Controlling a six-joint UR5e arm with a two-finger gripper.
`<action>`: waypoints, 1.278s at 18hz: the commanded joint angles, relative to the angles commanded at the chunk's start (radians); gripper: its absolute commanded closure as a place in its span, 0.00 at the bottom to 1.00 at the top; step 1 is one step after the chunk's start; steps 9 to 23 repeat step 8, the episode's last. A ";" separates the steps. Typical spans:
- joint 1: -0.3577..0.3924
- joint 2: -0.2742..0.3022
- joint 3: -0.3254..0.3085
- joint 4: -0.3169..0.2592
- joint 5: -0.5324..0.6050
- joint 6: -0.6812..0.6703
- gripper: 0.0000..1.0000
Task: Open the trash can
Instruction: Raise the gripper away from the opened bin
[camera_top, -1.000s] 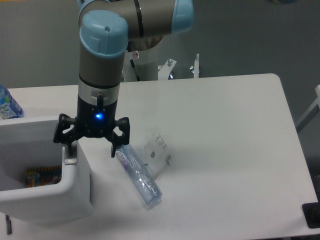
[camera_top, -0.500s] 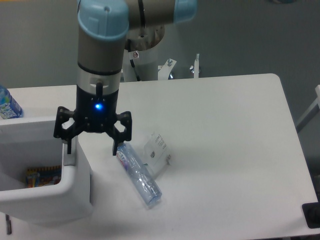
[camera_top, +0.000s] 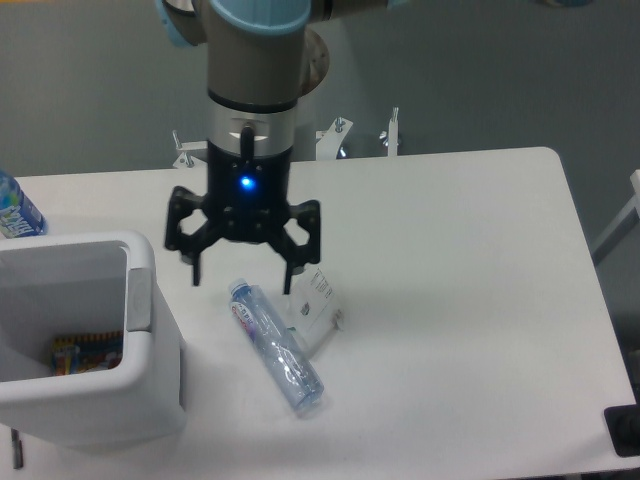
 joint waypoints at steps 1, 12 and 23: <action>0.020 0.005 -0.015 -0.005 0.005 0.043 0.00; 0.111 0.025 -0.092 -0.003 0.078 0.195 0.00; 0.111 0.025 -0.092 -0.003 0.078 0.195 0.00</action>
